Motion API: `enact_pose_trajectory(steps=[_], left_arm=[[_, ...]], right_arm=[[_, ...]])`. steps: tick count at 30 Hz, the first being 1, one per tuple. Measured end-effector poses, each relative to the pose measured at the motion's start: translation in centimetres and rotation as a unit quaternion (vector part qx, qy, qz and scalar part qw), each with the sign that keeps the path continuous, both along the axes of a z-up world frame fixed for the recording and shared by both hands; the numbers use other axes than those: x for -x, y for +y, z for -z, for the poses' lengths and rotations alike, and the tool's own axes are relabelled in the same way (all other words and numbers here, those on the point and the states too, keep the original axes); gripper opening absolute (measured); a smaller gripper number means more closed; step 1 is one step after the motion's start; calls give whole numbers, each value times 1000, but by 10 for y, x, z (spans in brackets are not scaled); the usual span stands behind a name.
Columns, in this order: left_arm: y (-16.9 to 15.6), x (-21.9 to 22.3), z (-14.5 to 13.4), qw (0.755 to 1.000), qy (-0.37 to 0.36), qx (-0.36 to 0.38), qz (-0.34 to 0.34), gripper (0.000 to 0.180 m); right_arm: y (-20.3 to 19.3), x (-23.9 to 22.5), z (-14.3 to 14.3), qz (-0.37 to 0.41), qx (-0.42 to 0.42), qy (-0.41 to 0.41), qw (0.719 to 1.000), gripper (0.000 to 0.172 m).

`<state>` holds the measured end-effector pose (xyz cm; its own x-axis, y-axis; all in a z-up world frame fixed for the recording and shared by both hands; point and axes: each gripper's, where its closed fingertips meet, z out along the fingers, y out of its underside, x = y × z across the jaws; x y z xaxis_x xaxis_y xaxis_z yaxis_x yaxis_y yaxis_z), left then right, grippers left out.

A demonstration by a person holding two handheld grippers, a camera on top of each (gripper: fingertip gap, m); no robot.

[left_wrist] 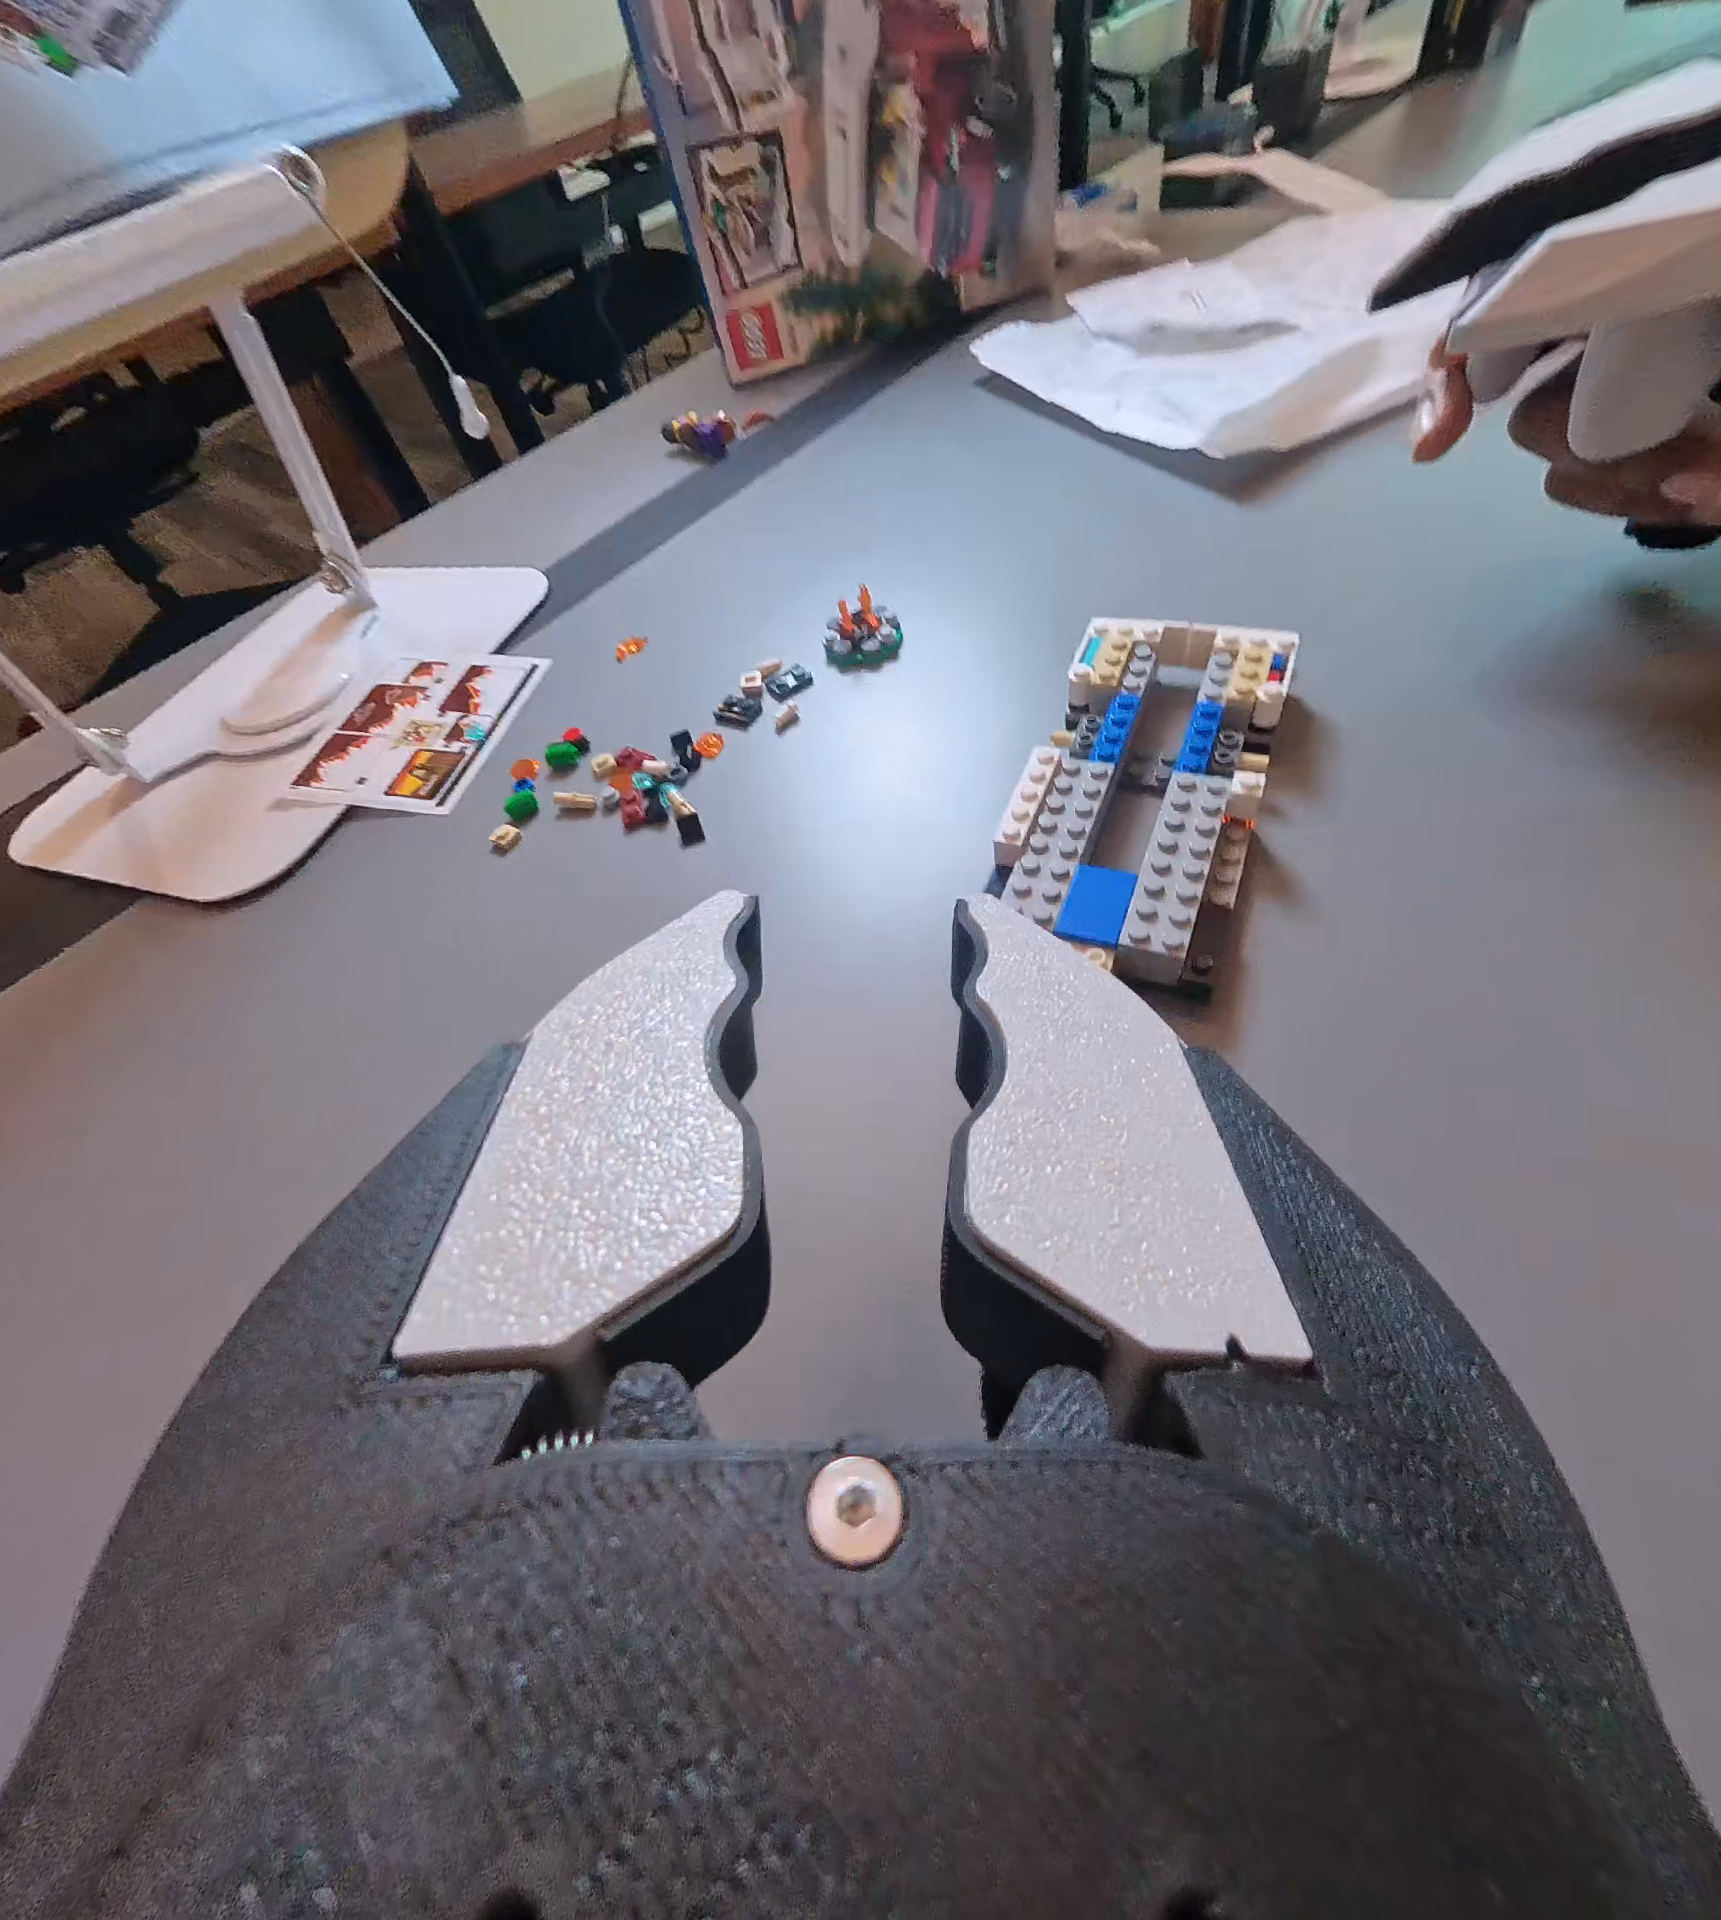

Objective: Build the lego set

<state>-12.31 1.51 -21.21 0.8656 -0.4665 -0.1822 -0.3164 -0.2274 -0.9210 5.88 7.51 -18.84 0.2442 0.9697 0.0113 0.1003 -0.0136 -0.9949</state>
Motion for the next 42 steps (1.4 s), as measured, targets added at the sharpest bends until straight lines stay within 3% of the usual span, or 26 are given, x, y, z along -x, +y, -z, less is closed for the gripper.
enact_pose_trajectory(steps=[9, 15, 18, 21, 24, 29, 32, 35, 37, 42], left_arm=[[-10, -26, 39, 993, 39, 82, 71, 51], [-10, -35, 56, 982, 95, 120, 113, 52], [-5, -40, 67, 969, 141, 143, 145, 47], [-3, -49, 71, 958, 146, 157, 189, 27], [5, -43, 70, 958, 155, 155, 185, 26], [11, -25, 70, 964, 133, 161, 165, 29], [10, -17, 51, 967, 60, 172, 176, 43], [51, 19, 12, 987, 10, 118, 110, 26], [88, 44, 5, 990, 22, 121, 68, 25], [161, 70, 41, 969, 154, 180, 66, 24]], right_arm=[[-5, 8, 28, -18, -16, -90, 996, 33], [2, 4, 63, -47, -12, -244, 969, 44], [-2, 9, 77, -96, 5, -313, 945, 44], [-2, 20, 88, -120, 5, -359, 926, 37], [9, 30, 92, -111, -31, -382, 917, 30], [17, 46, 91, -108, -37, -374, 920, 30], [18, 40, 78, -115, -33, -352, 928, 39], [16, 34, 42, -128, -21, -257, 958, 41], [13, 32, 28, -134, 7, -194, 972, 37], [5, 26, 34, -135, 25, -156, 978, 32]])
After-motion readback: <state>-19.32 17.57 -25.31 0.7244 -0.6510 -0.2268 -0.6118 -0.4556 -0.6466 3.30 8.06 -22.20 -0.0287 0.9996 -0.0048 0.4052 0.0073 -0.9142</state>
